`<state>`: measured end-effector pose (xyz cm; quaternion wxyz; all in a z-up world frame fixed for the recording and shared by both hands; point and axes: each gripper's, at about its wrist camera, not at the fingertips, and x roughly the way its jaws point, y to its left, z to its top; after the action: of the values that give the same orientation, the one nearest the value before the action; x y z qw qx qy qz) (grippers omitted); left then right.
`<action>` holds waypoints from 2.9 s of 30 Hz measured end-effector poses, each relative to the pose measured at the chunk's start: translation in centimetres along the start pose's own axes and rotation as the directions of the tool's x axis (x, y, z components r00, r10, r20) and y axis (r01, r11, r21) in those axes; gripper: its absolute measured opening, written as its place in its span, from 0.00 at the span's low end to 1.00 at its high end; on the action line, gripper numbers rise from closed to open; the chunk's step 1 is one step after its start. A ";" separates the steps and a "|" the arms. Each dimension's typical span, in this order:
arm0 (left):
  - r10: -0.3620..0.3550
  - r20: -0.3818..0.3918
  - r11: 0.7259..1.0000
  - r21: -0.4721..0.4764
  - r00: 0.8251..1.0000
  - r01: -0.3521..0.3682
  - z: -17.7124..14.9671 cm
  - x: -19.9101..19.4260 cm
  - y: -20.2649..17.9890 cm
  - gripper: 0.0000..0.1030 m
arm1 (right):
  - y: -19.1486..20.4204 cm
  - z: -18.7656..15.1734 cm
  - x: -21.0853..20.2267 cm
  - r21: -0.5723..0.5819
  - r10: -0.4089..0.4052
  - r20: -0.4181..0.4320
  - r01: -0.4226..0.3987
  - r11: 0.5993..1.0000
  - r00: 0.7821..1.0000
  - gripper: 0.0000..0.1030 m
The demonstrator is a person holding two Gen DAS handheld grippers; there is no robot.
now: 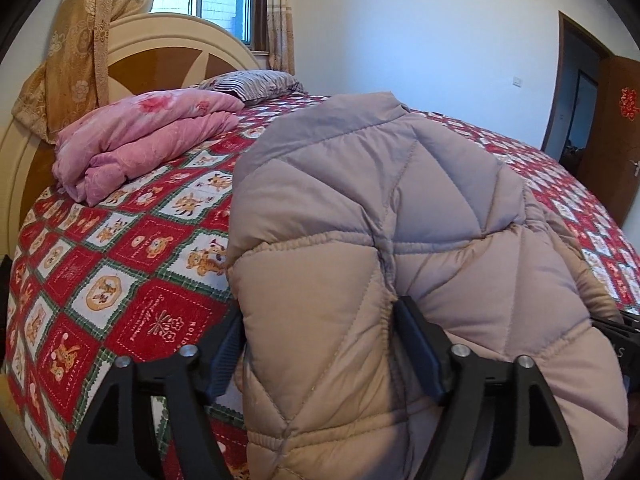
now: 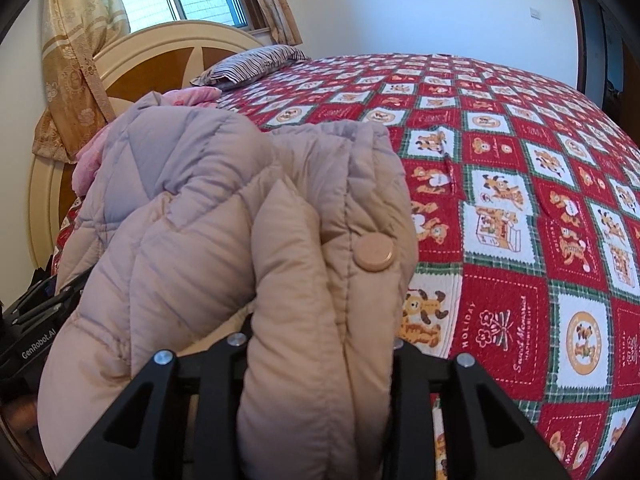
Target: Fold large clothes
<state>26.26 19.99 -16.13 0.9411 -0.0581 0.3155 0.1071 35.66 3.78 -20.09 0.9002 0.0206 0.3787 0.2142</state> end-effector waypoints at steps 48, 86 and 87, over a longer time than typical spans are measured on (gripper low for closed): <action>0.003 0.314 0.999 -0.037 0.949 0.009 0.1 -22.0 2.4 0.98 | 5.6 -3.3 -20.9 -0.084 -0.070 0.313 0.101 0.991 0.947 0.89; -0.030 0.338 0.999 -0.023 0.941 0.040 0.0 -23.5 2.4 0.98 | 9.2 -4.7 -23.8 -0.143 -0.028 0.380 0.088 0.986 0.925 0.93; -0.030 0.336 0.999 -0.023 0.941 0.040 0.0 -23.5 2.4 0.98 | 9.1 -4.7 -23.8 -0.143 -0.029 0.380 0.090 0.986 0.925 0.93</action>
<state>7.41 18.42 -1.98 0.9818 -0.0584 0.1479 0.1036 14.28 1.95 -5.64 0.9609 -0.0215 0.1814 0.2081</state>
